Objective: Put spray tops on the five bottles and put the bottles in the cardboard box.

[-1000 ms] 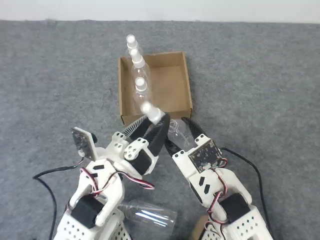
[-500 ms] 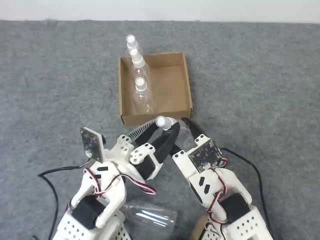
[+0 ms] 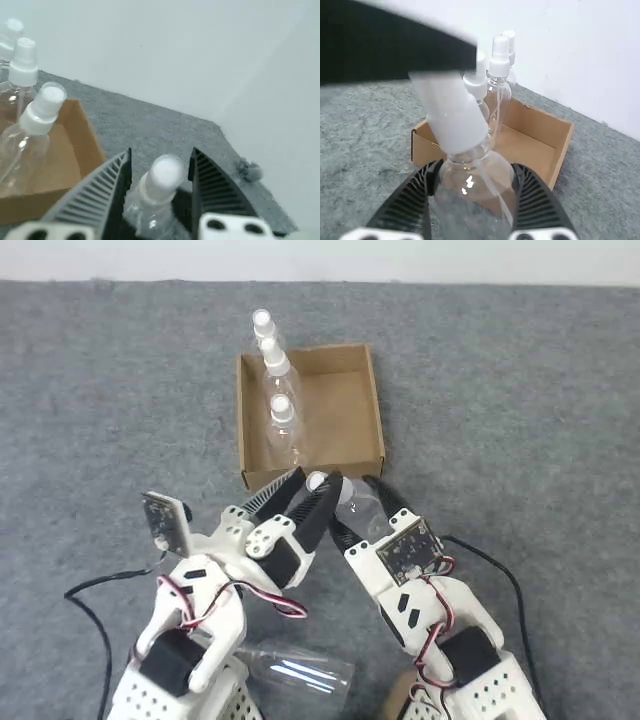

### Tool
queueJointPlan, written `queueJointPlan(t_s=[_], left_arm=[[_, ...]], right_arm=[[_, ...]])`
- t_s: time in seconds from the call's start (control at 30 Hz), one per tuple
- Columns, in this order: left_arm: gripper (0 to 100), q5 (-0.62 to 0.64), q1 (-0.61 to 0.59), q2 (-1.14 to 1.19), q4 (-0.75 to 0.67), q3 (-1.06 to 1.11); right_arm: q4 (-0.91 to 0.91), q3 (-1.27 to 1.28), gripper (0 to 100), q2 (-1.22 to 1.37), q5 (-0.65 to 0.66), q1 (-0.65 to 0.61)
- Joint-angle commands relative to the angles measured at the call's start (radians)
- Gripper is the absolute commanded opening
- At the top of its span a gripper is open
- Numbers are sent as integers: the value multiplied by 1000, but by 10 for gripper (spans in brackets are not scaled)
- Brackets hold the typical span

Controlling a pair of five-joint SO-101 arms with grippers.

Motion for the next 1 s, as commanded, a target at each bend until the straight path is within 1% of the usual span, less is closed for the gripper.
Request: queueJointPlan(t_s=[0.0,0.1,0.23,0.33,0.4,0.57,0.67,0.73,0.87,0.97], left_arm=[[174,57,-2,-20,55,-145],[174,87,-2,-20,104,-193],[174,86,-5,-20,126,-196],[174,81,-52,-20,118,-168],[174,52,-78,-20,95,-154],[172,43,-100,-20,21,-94],[171,38,-89,-20,-2,-61],[171,0,-84,-18,-21,-30],[170,-100,-25,-17,-77,59],[170,-118,8,-17,-87,84]], right_arm=[[10,21,13,-22,12,-2],[10,21,13,-22,12,-2],[10,21,13,-22,12,2],[1,21,13,-22,8,31],[1,20,13,-22,5,39],[1,20,13,-24,3,38],[-1,18,15,-24,3,39],[-1,18,16,-24,3,39],[-1,18,17,-24,3,38],[-1,18,17,-24,3,36]])
